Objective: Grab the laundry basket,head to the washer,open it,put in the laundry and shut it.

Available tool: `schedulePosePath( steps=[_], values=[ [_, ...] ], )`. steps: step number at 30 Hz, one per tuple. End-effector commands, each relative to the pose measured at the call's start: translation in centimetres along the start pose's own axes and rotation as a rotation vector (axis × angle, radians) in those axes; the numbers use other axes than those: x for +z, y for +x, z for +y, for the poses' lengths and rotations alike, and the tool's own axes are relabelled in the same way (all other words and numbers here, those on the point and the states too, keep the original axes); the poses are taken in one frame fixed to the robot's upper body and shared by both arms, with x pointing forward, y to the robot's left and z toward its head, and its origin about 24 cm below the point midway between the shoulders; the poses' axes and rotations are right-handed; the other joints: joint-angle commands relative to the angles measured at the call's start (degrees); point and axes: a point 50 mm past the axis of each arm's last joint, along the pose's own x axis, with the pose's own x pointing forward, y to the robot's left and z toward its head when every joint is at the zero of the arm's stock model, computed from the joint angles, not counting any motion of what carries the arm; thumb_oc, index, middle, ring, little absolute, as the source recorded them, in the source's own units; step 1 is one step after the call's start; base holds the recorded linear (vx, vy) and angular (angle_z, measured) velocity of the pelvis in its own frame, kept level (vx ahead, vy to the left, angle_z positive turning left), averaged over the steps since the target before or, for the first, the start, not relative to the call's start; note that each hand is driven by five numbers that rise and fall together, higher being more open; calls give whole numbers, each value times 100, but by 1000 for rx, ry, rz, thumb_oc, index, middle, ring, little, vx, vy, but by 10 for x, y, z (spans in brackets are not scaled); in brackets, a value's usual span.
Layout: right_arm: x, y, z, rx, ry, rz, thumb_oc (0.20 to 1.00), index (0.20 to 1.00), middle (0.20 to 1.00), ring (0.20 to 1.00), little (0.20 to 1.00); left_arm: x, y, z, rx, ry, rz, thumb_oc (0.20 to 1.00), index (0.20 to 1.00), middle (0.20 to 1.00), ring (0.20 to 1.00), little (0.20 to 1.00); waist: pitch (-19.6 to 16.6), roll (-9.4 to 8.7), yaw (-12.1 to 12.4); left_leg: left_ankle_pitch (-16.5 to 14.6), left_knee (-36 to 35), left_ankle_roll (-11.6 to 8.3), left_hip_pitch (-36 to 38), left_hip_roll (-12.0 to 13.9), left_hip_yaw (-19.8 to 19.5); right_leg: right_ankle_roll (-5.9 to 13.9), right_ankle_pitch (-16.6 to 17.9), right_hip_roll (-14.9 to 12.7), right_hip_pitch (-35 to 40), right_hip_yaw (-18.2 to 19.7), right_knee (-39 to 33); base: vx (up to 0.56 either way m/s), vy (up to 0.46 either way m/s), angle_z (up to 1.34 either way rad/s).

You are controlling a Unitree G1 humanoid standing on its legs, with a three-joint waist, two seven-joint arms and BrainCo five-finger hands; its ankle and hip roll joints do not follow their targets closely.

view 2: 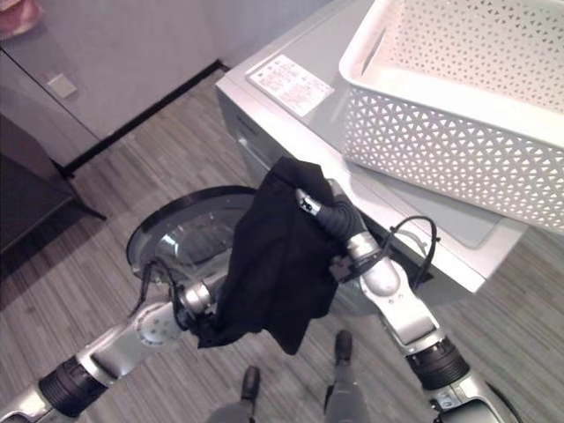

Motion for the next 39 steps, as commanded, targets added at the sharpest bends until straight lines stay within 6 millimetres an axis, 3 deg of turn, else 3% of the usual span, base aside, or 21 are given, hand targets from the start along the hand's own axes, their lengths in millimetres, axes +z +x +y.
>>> schedulePosePath(
  steps=[1,3,6,11,14,22,31,35,39],
  values=[
    [28,-1,-28,-92,-35,-150,200,200,200,200,200,23,-7,7,66,-58,-128,1000,1000,1000,1000,1000,-313,-331,-52,136,-68,99,161,171,228,397,-691,-267,440,589,6,0,0,0],
    [25,-2,-30,-99,-41,-133,200,200,200,200,200,20,-11,2,107,-211,-100,1000,1000,1000,1000,1000,-301,-340,-16,147,-68,108,150,175,218,387,-695,-270,451,565,6,0,0,0],
    [25,-2,-30,-97,-39,-133,200,200,200,200,200,24,-10,2,109,-235,-124,1000,1000,1000,1000,1000,-306,-327,-37,135,-68,111,164,187,207,380,-707,-254,473,568,6,0,0,0],
    [23,4,-29,-124,-32,-116,200,200,200,200,200,27,27,-31,-28,-482,-148,1000,1000,1000,1000,1000,-299,-351,-160,141,-68,130,161,177,192,366,-707,-244,499,577,6,0,0,0],
    [24,9,-30,-139,-36,-125,200,200,200,200,200,38,46,-37,-102,-419,-205,1000,1000,1000,1000,1000,-295,-339,-192,132,-68,133,144,170,182,368,-706,-245,484,578,6,-13,0,0],
    [23,19,-31,-191,-31,-118,200,200,200,200,200,43,88,-76,-264,-443,-170,1000,1000,1000,1000,1000,-231,-324,-320,113,-68,136,88,158,197,366,-694,-242,388,616,9,-11,0,1],
    [19,25,-33,-208,-46,-92,200,200,200,200,200,42,101,-85,-279,-510,-130,1000,1000,1000,1000,1000,-192,-277,-356,123,-68,140,69,154,211,365,-678,-251,339,640,6,-6,0,0],
    [16,30,-37,-217,-74,-74,200,200,200,200,200,48,104,-78,-276,-555,-164,1000,1000,1000,1000,1000,-168,-245,-348,141,-68,134,33,141,197,373,-670,-271,302,641,6,0,0,0],
    [17,35,-46,-239,-115,-77,200,200,200,200,200,60,99,-51,-204,-490,-266,1000,1000,1000,1000,1000,-159,-202,-272,162,-68,118,-30,116,171,383,-651,-300,244,634,6,-15,-2,1]
  ],
)
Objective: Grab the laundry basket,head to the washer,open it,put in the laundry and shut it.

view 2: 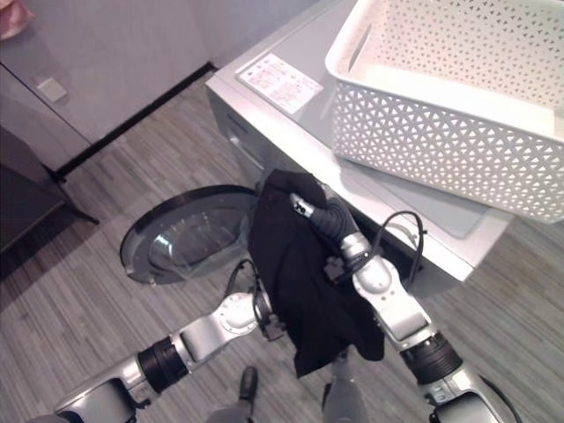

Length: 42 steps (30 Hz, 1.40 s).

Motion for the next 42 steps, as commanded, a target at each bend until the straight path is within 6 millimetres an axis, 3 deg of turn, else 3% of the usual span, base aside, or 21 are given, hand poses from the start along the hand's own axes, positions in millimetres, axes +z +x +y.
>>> schedulePosePath(
  steps=[1,2,3,4,6,7,9,14,21,23,26,30,35,42],
  values=[
    [33,27,-61,-278,-138,-142,200,200,200,200,200,52,0,-1,-46,64,-275,1000,1000,1000,1000,1000,-102,-161,-23,182,-87,127,9,109,186,438,-661,-301,275,630,4,-27,-4,6],
    [33,28,-60,-277,-137,-143,200,200,200,200,200,52,-1,-1,-45,64,-274,1000,1000,1000,1000,1000,-117,-155,-24,136,-87,132,26,120,191,447,-710,-292,290,630,4,-72,-5,4],
    [35,29,-68,-291,-179,-142,200,200,200,200,200,47,-16,3,-21,59,-264,1000,1000,1000,1000,1000,-85,-155,41,199,-87,131,-31,95,184,443,-646,-319,235,636,4,16,4,3],
    [35,29,-68,-290,-177,-142,200,200,200,200,200,47,-17,3,-20,59,-262,1000,1000,1000,1000,1000,-102,-151,41,148,-87,136,-9,108,192,452,-697,-308,253,638,4,-58,-1,3],
    [36,25,-78,-297,-233,-138,200,200,200,200,200,40,-45,14,34,114,-226,1000,1000,1000,1000,1000,-82,-146,124,208,-87,136,-73,83,187,448,-634,-334,196,641,4,-6,2,3],
    [35,25,-77,-295,-230,-137,200,200,200,200,200,40,-46,14,35,112,-223,1000,1000,1000,1000,1000,-105,-141,120,148,-87,140,-44,101,195,457,-693,-318,223,641,4,0,0,0],
    [35,20,-84,-306,-258,-132,200,200,200,200,200,42,-63,22,70,208,-220,1000,1000,1000,1000,1000,-87,-140,163,213,-87,135,-84,89,196,450,-637,-333,193,636,4,5,-4,4],
    [32,6,-91,-292,-294,-114,200,200,200,200,200,39,-99,26,90,251,-154,1000,1000,1000,1000,1000,-93,-109,243,172,-87,128,-74,116,180,475,-690,-321,214,607,4,8,-1,0],
    [34,-1,-92,-281,-298,-125,200,200,200,200,200,34,-122,29,152,218,-114,1000,1000,1000,1000,1000,-123,-113,277,182,-87,115,-89,134,171,478,-698,-306,218,592,4,0,0,0],
    [36,-4,-91,-272,-294,-141,200,200,200,200,200,25,-130,33,211,249,-80,1000,1000,1000,1000,1000,-130,-126,278,180,-87,109,-81,142,174,481,-702,-298,226,585,4,0,0,0],
    [39,-11,-85,-251,-284,-174,200,200,200,200,200,-7,-139,37,231,382,69,1000,1000,1000,1000,1000,-161,-152,258,178,-87,98,-51,156,182,484,-716,-286,265,580,4,24,-13,0],
    [41,-15,-83,-247,-280,-191,200,200,200,200,200,-19,-141,34,162,487,132,1000,1000,1000,1000,1000,-219,-143,238,165,-87,85,-13,180,185,492,-735,-287,310,565,4,11,-3,0],
    [40,-15,-84,-277,-270,-188,200,200,200,200,200,-12,-132,32,195,474,88,1000,1000,1000,1000,1000,-233,-137,237,164,-87,87,-14,195,172,486,-751,-296,321,561,4,0,0,0],
    [45,-3,-81,-331,-220,-218,200,200,200,200,200,22,-68,29,264,406,-169,1000,1000,1000,1000,1000,-192,-220,94,165,-87,81,-70,173,170,464,-739,-282,265,578,4,-16,-9,3]
  ],
)
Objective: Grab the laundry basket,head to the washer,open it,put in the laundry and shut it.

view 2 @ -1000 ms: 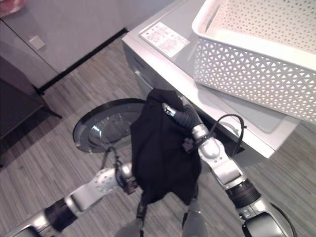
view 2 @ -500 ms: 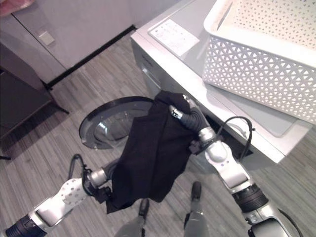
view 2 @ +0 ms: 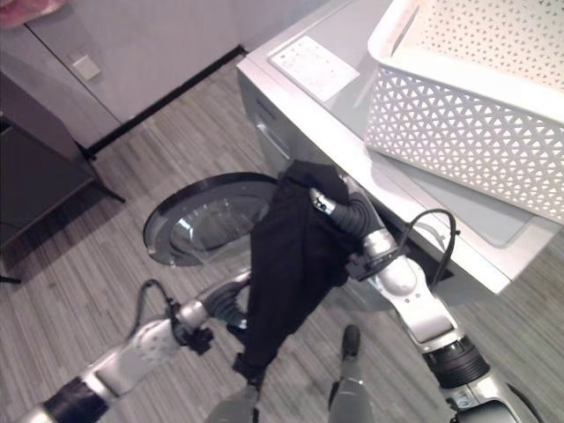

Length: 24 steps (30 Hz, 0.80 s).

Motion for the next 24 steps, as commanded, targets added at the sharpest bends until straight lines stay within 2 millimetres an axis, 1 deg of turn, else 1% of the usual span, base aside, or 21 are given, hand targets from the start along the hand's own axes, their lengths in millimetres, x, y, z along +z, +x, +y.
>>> schedulePosePath(
  steps=[1,2,3,4,5,6,9,10,11,13,19,21,22,23,24],
  values=[
    [29,22,-55,-291,-69,-147,200,200,200,200,200,30,30,8,31,55,-185,1000,1000,1000,1000,1000,-154,-276,-389,-11,9,75,186,244,313,417,-796,-151,468,665,5,-36,-8,3],
    [30,22,-56,-294,-72,-149,200,200,200,200,200,30,32,8,32,57,-188,1000,1000,1000,1000,1000,-142,-271,-378,-9,9,75,179,242,312,418,-795,-153,461,665,5,-41,-7,3],
    [32,25,-56,-295,-70,-160,200,200,200,200,200,35,40,7,12,77,-220,1000,1000,1000,1000,1000,-135,-273,-411,-14,9,71,158,237,320,422,-790,-155,437,682,5,0,0,0],
    [34,28,-55,-292,-65,-169,200,200,200,200,200,40,51,0,-45,90,-249,1000,1000,1000,1000,1000,-137,-269,-475,-24,9,66,141,235,349,426,-779,-157,395,711,5,0,0,0],
    [34,28,-56,-294,-67,-170,200,200,200,200,200,40,53,0,-46,90,-251,1000,1000,1000,1000,1000,-133,-268,-463,-24,9,66,134,234,350,427,-778,-158,386,713,5,0,0,0],
    [35,30,-57,-298,-69,-172,200,200,200,200,200,43,57,-4,-83,83,-266,1000,1000,1000,1000,1000,-131,-254,-509,-23,9,60,131,239,367,434,-774,-161,360,734,5,0,0,0],
    [37,34,-61,-299,-87,-176,200,200,200,200,200,49,62,-9,-120,51,-289,1000,1000,1000,1000,1000,-109,-223,-523,-21,9,57,109,232,390,439,-766,-165,305,776,5,-8,12,-13],
    [41,37,-63,-299,-102,-189,200,200,200,200,200,54,65,-14,-152,16,-313,1000,1000,1000,1000,1000,-107,-206,-556,-14,9,51,88,232,418,445,-754,-173,267,792,5,-6,10,-8],
    [41,37,-64,-300,-103,-189,200,200,200,200,200,55,65,-14,-152,15,-313,1000,1000,1000,1000,1000,-107,-203,-551,-14,9,52,83,231,421,445,-753,-174,260,796,5,-5,11,-4],
    [45,42,-68,-300,-126,-196,200,200,200,200,200,61,66,-16,-176,-26,-341,1000,1000,1000,1000,1000,-92,-180,-583,-10,9,50,64,228,441,449,-737,-176,193,835,5,0,0,0],
    [46,46,-72,-314,-135,-195,200,200,200,200,200,59,69,-23,-207,-92,-316,1000,1000,1000,1000,1000,-71,-154,-622,-27,9,61,74,236,528,450,-727,-154,146,894,5,-5,5,-8],
    [45,45,-72,-314,-133,-192,200,200,200,200,200,55,69,-27,-221,-143,-283,1000,1000,1000,1000,1000,-66,-149,-642,-38,9,70,95,241,551,444,-722,-150,154,914,5,0,0,0],
    [43,44,-72,-316,-125,-181,200,200,200,200,200,50,70,-34,-246,-225,-241,1000,1000,1000,1000,1000,-57,-143,-666,-44,9,78,120,244,560,440,-722,-144,175,921,5,0,0,0],
    [43,44,-72,-316,-125,-180,200,200,200,200,200,50,70,-34,-248,-228,-240,1000,1000,1000,1000,1000,-60,-141,-664,-46,9,79,126,244,560,441,-724,-144,180,920,5,0,0,0],
    [42,43,-72,-317,-120,-172,200,200,200,200,200,47,70,-38,-262,-290,-216,1000,1000,1000,1000,1000,-59,-140,-670,-50,9,83,139,244,560,438,-725,-141,195,914,5,0,0,0]
  ],
)
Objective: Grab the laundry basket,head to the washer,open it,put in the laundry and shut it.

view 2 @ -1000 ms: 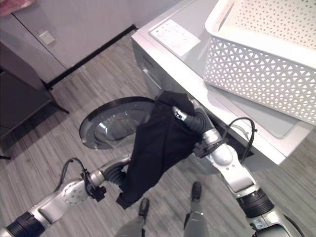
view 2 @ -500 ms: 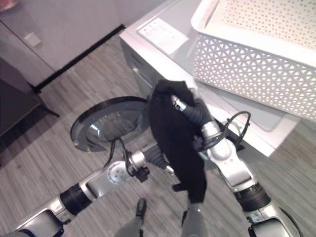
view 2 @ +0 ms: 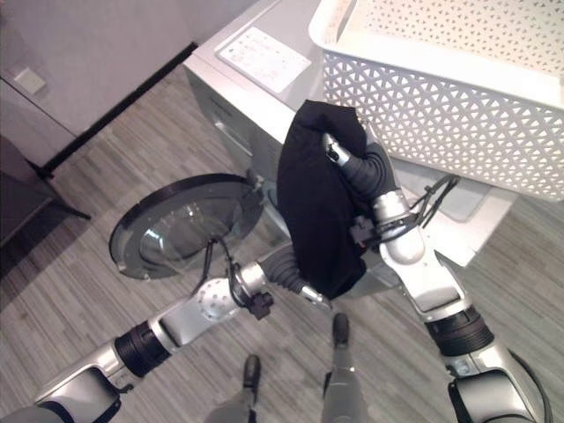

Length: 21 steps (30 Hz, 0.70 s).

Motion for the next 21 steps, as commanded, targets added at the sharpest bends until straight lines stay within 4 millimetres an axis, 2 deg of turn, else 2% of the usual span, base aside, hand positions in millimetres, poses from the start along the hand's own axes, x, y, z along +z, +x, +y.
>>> schedulePosePath(
  steps=[1,2,3,5,8,9,10,11,12,18,21],
  values=[
    [4,19,-40,-167,-49,-18,200,200,200,200,200,3,7,-42,-209,-198,-15,1000,1000,1000,1000,1000,-36,-84,-96,-26,15,45,265,329,307,427,-781,-129,484,636,4,0,0,0],
    [4,19,-40,-167,-49,-17,200,200,200,200,200,3,7,-42,-209,-199,-15,1000,1000,1000,1000,1000,-36,-83,-97,-26,15,45,266,329,306,427,-781,-129,485,634,4,0,0,0],
    [3,17,-41,-173,-33,-5,200,200,200,200,200,-4,3,-48,-214,-325,30,1000,1000,1000,1000,1000,-57,-86,-106,-38,15,46,301,335,294,421,-787,-125,530,613,4,0,0,0],
    [3,16,-41,-173,-26,-6,200,200,200,200,200,-5,0,-47,-207,-350,39,1000,1000,1000,1000,1000,-60,-91,-100,-39,15,45,315,337,288,420,-789,-124,554,602,4,0,0,0],
    [4,13,-41,-156,-10,-8,200,200,200,200,200,-15,-21,-38,-176,-384,91,1000,1000,1000,1000,1000,-86,-90,-47,-43,15,41,352,349,282,422,-804,-131,614,561,4,1,10,0],
    [3,13,-40,-155,-7,-7,200,200,200,200,200,-15,-22,-38,-176,-386,93,1000,1000,1000,1000,1000,-90,-98,-55,-45,15,41,356,351,283,422,-805,-130,617,561,4,0,0,0],
    [3,11,-40,-139,-2,-5,200,200,200,200,200,-19,-39,-30,-151,-401,118,1000,1000,1000,1000,1000,-110,-91,-6,-46,15,40,372,343,272,422,-809,-135,650,542,4,0,0,0],
    [3,11,-39,-138,1,-5,200,200,200,200,200,-19,-40,-30,-151,-402,120,1000,1000,1000,1000,1000,-113,-101,-15,-47,15,39,375,343,272,422,-810,-134,652,541,4,14,49,0],
    [3,10,-36,-108,10,-6,200,200,200,200,200,-20,-57,-25,-157,-403,151,1000,1000,1000,1000,1000,-132,-92,36,-45,15,41,384,335,265,429,-811,-139,678,523,4,0,0,0],
    [1,3,-30,-53,38,1,200,200,200,200,200,-16,-86,-15,-164,-377,194,1000,1000,1000,1000,1000,-186,-115,114,-30,15,36,399,342,251,448,-810,-153,728,468,4,3,14,1],
    [1,0,-31,-52,38,2,200,200,200,200,200,-8,-86,-11,-160,-338,162,1000,1000,1000,1000,1000,-200,-139,132,-19,15,32,395,343,227,455,-826,-153,745,438,4,0,0,0]
  ],
)
